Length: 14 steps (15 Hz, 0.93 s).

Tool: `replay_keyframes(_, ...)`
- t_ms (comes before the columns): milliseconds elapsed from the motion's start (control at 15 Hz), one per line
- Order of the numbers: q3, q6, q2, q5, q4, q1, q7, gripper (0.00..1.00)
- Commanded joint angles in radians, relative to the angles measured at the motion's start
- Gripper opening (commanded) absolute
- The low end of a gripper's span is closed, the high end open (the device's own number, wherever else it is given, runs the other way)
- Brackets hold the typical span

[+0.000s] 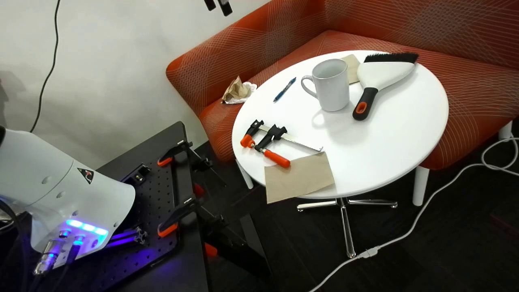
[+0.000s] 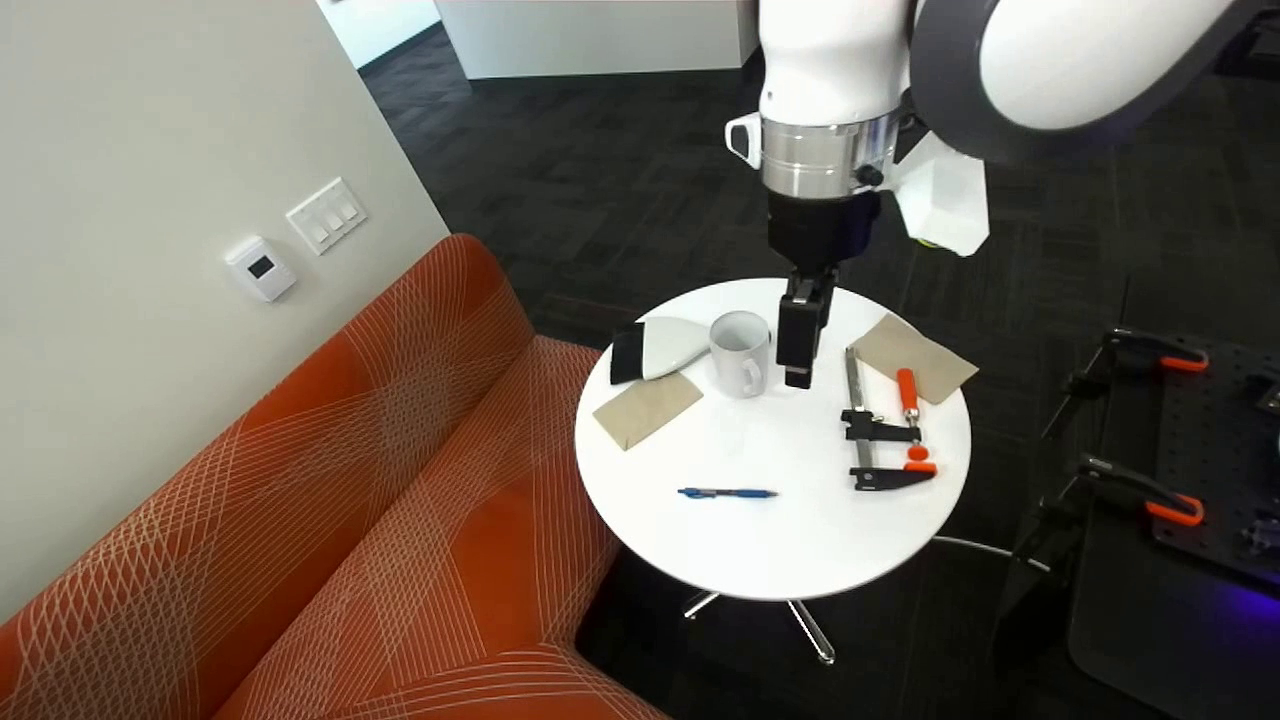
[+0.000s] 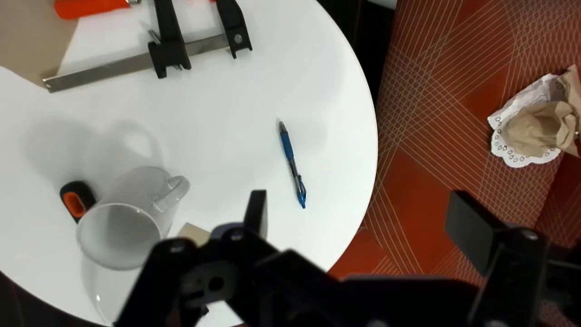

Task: Put the pen into the mug.

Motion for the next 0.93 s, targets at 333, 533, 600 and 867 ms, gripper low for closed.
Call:
replay_keyframes(333,0.004,0.003,0.016,-0.001,0.006,-0.004,0.000,1.00)
replay_keyframes(533,0.001,0.033,0.035,-0.055,0.012,-0.006,0.010,1.00)
replay_keyframes(600,-0.001,0.043,0.052,-0.107,0.021,-0.007,0.035,1.00)
replay_keyframes(867,-0.015,0.112,0.153,-0.242,0.065,-0.010,0.038,1.00)
